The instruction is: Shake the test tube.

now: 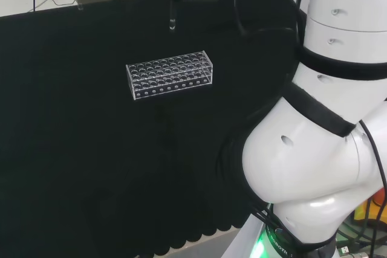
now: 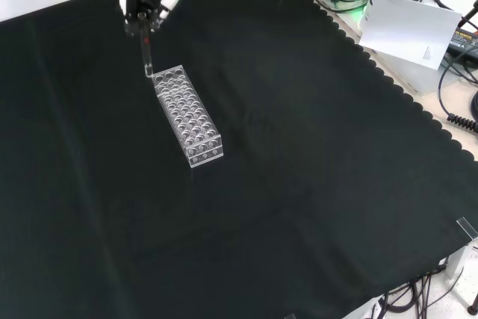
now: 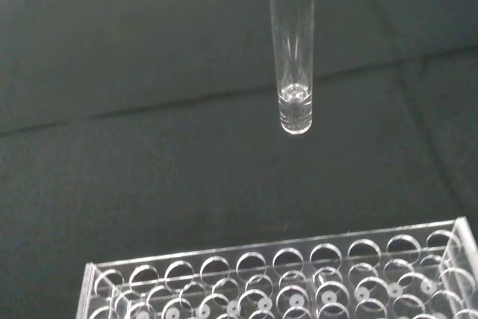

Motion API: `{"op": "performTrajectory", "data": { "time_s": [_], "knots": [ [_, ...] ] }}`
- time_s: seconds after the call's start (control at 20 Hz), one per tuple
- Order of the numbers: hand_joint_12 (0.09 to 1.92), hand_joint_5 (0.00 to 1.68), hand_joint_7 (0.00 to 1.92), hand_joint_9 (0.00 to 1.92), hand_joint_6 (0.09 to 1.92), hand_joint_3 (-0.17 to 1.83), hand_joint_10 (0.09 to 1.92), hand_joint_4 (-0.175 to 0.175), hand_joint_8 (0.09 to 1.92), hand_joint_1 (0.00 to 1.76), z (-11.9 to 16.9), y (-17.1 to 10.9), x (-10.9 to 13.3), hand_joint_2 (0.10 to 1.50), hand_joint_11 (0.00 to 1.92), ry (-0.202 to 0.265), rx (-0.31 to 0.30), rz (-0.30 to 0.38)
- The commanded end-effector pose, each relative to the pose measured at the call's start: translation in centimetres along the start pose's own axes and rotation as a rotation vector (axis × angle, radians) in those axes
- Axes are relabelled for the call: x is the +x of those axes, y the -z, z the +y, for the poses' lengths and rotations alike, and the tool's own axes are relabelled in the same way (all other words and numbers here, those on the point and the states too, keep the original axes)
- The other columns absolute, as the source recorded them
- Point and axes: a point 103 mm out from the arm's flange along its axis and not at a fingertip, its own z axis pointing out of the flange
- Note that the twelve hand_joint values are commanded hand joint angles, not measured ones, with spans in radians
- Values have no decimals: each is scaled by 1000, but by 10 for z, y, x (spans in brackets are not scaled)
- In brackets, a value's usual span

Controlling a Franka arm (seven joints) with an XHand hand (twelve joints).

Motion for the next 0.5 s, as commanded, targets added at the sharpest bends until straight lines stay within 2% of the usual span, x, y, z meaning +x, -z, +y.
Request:
{"op": "performTrajectory", "data": {
  "time_s": [0.05, 0.25, 0.5],
  "knots": [
    [813, 1271, 1246, 1286, 200, -113, 554, -175, 875, 1422, -20, 25, -12, 1039, 1340, -20, -32, 6],
    [813, 1272, 1247, 1286, 197, -115, 554, -175, 874, 1422, -29, 37, -11, 1039, 1340, -20, -49, 8],
    [813, 1274, 1247, 1286, 194, -116, 554, -175, 873, 1422, -36, 46, 3, 1040, 1341, 2, -64, 31]
  ]
}}
